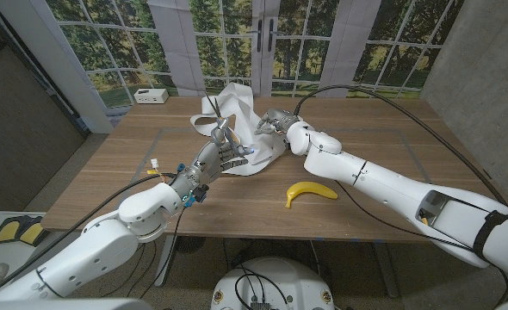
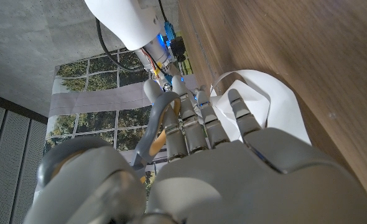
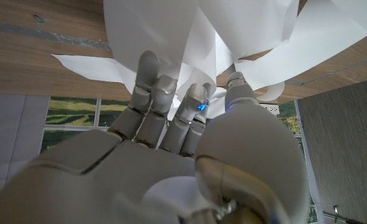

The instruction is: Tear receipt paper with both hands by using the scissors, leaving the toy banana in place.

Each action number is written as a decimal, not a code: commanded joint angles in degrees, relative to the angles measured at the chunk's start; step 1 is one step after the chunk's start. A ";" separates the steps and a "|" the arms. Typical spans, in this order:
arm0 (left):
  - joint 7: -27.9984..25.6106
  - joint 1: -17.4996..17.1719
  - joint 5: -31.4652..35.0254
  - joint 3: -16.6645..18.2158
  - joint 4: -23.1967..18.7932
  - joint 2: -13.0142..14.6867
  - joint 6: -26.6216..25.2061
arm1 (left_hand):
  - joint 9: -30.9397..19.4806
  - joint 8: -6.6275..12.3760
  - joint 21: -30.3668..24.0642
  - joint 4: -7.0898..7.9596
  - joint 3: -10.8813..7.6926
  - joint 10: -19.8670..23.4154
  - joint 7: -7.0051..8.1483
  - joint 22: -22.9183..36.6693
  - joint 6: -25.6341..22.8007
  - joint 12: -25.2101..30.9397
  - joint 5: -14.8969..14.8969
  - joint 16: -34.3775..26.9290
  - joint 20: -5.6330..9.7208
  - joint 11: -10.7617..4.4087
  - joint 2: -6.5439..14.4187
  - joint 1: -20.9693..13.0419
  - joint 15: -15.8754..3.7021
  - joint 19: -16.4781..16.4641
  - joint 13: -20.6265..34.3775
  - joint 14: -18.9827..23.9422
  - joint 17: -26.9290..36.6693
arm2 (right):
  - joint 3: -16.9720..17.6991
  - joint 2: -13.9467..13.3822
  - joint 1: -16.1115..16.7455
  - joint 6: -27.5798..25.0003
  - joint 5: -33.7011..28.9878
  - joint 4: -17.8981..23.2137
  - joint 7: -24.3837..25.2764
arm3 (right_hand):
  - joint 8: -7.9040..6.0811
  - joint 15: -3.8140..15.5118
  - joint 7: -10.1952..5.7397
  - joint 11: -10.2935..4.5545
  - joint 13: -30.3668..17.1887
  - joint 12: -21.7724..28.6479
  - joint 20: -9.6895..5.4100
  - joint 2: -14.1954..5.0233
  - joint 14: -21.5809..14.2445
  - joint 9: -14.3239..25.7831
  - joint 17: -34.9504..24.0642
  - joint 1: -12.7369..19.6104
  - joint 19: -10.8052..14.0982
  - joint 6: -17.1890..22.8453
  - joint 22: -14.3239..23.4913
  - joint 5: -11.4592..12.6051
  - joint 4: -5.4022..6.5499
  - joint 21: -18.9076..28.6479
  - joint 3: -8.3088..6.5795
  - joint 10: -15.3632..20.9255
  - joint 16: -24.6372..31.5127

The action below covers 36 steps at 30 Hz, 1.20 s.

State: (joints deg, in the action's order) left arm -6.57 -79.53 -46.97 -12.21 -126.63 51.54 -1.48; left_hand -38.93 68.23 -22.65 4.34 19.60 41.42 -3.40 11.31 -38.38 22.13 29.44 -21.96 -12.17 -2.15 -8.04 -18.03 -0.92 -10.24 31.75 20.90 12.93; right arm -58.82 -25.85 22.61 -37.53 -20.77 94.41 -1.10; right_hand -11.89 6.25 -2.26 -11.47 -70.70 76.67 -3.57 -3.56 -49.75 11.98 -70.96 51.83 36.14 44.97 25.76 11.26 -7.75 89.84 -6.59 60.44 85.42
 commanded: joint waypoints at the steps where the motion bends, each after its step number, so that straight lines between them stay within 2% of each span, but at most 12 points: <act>1: -0.09 0.16 0.06 -0.11 0.18 -0.32 0.12 | -7.56 8.69 0.42 -0.04 0.22 1.06 -3.64 0.32 -3.61 0.00 0.36 0.19 -0.12 -0.56 -1.33 1.73 0.16 -0.10 0.18 0.53 0.30 | -2.40 0.67 -1.89 -1.25 -2.45 -2.07 -2.84 | -0.49 5.93 0.05 -0.03 -0.20 0.77 -3.85 -0.12 -0.58 0.08 -0.12 0.59 0.41 1.64 0.21 -0.13 -0.07 -0.08 -0.23 -0.57 0.55; 7: -0.04 0.41 0.13 -0.26 0.27 -0.40 0.10 | -7.50 8.69 0.55 -0.04 0.21 1.14 -3.62 0.33 -3.58 -0.08 0.35 0.29 -0.12 -0.56 -1.31 1.72 0.20 -0.15 0.25 0.53 0.32 | -4.57 1.02 -3.06 -2.17 -4.77 -3.07 -4.27 | -0.30 5.90 -1.20 0.10 -0.20 1.96 -3.83 -0.26 -0.39 0.08 -0.14 1.04 -0.01 2.13 0.62 -0.18 -0.24 -0.16 -0.48 -1.50 0.93; 13: -0.10 0.41 0.02 -0.28 0.22 -0.52 0.15 | -7.45 8.69 0.64 -0.03 0.21 1.28 -3.71 0.34 -3.59 -0.14 0.34 0.31 -0.12 -0.59 -1.29 1.70 0.26 -0.19 0.24 0.59 0.37 | -5.76 1.52 -3.70 -2.46 -6.40 -4.25 -5.12 | -0.24 5.90 -1.38 0.02 -0.17 2.70 -3.81 -0.23 -0.18 0.08 -0.15 1.28 -0.34 2.47 0.73 -0.23 -0.34 -0.27 -0.58 -1.87 1.13; 19: -0.32 0.39 0.10 -0.23 0.04 -0.46 0.05 | -7.07 8.61 0.75 -0.03 0.20 1.49 -3.74 0.34 -3.97 -0.19 0.33 0.33 -0.12 -0.55 -1.27 1.68 0.18 -0.23 0.26 0.73 0.41 | -6.17 2.07 -4.13 -2.42 -6.91 -5.53 -6.12 | -0.69 5.95 -2.08 -0.08 -0.14 3.99 -4.02 -1.06 0.08 0.36 -0.16 2.57 -0.46 4.05 0.93 -0.26 -0.74 -0.24 -1.40 -2.03 1.46; 20: -0.42 0.35 0.08 -0.19 -0.02 -0.42 -0.03 | -7.06 8.69 0.78 -0.03 0.19 1.88 -3.85 0.34 -4.21 -0.10 0.33 0.35 -0.12 -0.53 -1.26 1.67 0.16 -0.24 0.20 0.72 0.41 | -6.05 2.08 -4.10 -2.29 -6.81 -5.60 -6.20 | -0.88 5.96 -2.12 -0.06 -0.14 4.29 -4.12 -1.36 0.15 0.49 -0.15 2.97 -0.67 4.58 1.12 -0.30 -0.85 -0.18 -1.69 -2.14 1.53; 22: -0.28 0.31 0.00 -0.15 0.02 -0.38 -0.01 | -6.83 8.61 0.82 -0.02 0.18 2.02 -4.04 0.35 -4.39 -0.10 0.32 0.37 -0.12 -0.62 -1.24 1.66 0.16 -0.25 0.20 0.79 0.38 | -5.79 2.19 -4.03 -2.32 -6.64 -5.72 -6.30 | -1.53 5.97 -2.68 0.00 -0.09 5.91 -4.63 -3.59 0.61 1.27 -0.13 5.97 -1.42 6.41 1.81 -0.26 -1.59 -0.11 -3.85 -3.03 1.85; 23: -0.29 0.28 0.01 -0.12 0.02 -0.36 0.01 | -6.87 8.69 0.85 -0.02 0.18 2.27 -4.04 0.35 -4.52 -0.02 0.32 0.40 -0.12 -0.60 -1.23 1.65 0.12 -0.26 0.23 0.77 0.37 | -5.69 2.18 -3.98 -2.25 -6.63 -5.74 -6.22 | -1.98 5.97 -2.73 -0.08 -0.08 6.41 -4.71 -3.89 0.78 1.49 -0.13 6.40 -1.49 7.55 1.81 -0.23 -1.61 -0.15 -4.22 -3.02 1.89; 24: -0.06 0.34 -0.09 -0.12 0.15 -0.39 0.11 | -7.28 8.91 0.88 -0.02 0.17 2.41 -4.03 0.35 -4.37 -0.03 0.31 0.43 -0.12 -0.68 -1.21 1.64 0.18 -0.26 0.21 0.75 0.37 | -5.13 2.01 -4.07 -1.83 -5.69 -5.70 -7.08 | -3.05 5.96 -2.98 -0.04 -0.07 7.23 -4.71 -4.67 1.00 2.02 -0.10 6.88 -1.57 10.14 2.09 -0.10 -1.40 -0.06 -4.92 -3.23 1.94; 25: -0.04 0.35 -0.09 -0.12 0.16 -0.39 0.12 | -7.18 8.88 0.90 -0.02 0.17 2.36 -3.99 0.35 -4.43 -0.06 0.31 0.44 -0.12 -0.63 -1.21 1.64 0.19 -0.27 0.23 0.74 0.37 | -5.10 2.00 -4.07 -1.78 -5.66 -5.69 -7.13 | -3.27 5.96 -2.85 -0.02 -0.07 7.42 -4.77 -4.84 1.04 2.16 -0.09 6.94 -1.53 10.63 2.06 -0.05 -1.34 -0.08 -5.07 -3.30 1.94; 28: 0.36 0.55 -0.01 -0.11 0.45 -0.34 0.33 | -6.88 8.72 0.97 -0.01 0.15 2.44 -4.09 0.36 -4.49 -0.13 0.30 0.46 -0.12 -0.66 -1.18 1.61 0.12 -0.29 0.25 0.76 0.40 | -2.90 0.82 -3.52 -0.70 -3.23 -3.91 -8.05 | -3.43 6.01 -2.36 0.01 -0.07 8.20 -4.82 -5.68 0.99 2.88 -0.08 7.43 -1.32 10.61 1.81 0.42 -1.20 -0.21 -5.93 -3.53 2.02; 31: 0.76 0.70 -0.14 -0.13 0.67 -0.33 0.44 | -7.15 8.89 1.06 0.02 0.13 2.20 -3.92 0.36 -4.42 -0.29 0.28 0.46 -0.12 -0.68 -1.12 1.60 0.05 -0.32 0.35 0.84 0.43 | -0.70 -0.26 -2.67 0.59 -1.02 -2.38 -8.07 | -3.79 6.02 -0.89 0.04 -0.05 9.09 -4.82 -6.07 0.97 4.15 -0.09 7.90 -1.19 10.25 1.69 1.19 -1.13 -0.19 -6.92 -3.97 2.09; 36: 1.51 0.97 -0.18 -0.22 1.13 -0.34 0.81 | -7.37 9.06 1.18 0.05 0.13 2.26 -3.86 0.38 -4.39 -0.45 0.25 0.50 -0.12 -0.60 -1.08 1.60 0.14 -0.34 0.31 0.88 0.50 | 4.62 -1.50 -0.65 4.45 5.56 -1.37 -7.87 | -4.61 6.01 -0.79 -0.25 1.08 9.07 -5.28 -6.05 1.08 6.71 -0.06 8.08 -1.13 9.45 1.30 2.53 -0.89 -0.36 -8.30 -4.61 2.10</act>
State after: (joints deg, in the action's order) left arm -6.30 -79.00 -46.96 -12.38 -126.29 51.13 -1.21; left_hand -38.93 68.23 -21.73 4.15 19.37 42.54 -3.27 11.63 -38.51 21.82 29.44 -21.51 -12.17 -1.85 -8.04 -18.03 -0.93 -10.22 31.85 21.32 13.19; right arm -61.11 -25.21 19.53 -38.20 -24.29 90.78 -8.14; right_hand -15.89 6.16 -3.16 -11.63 -69.81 85.42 -3.36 -9.30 -48.98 17.31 -70.95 59.53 34.67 54.85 27.31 13.01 -8.77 89.62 -14.11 55.95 87.31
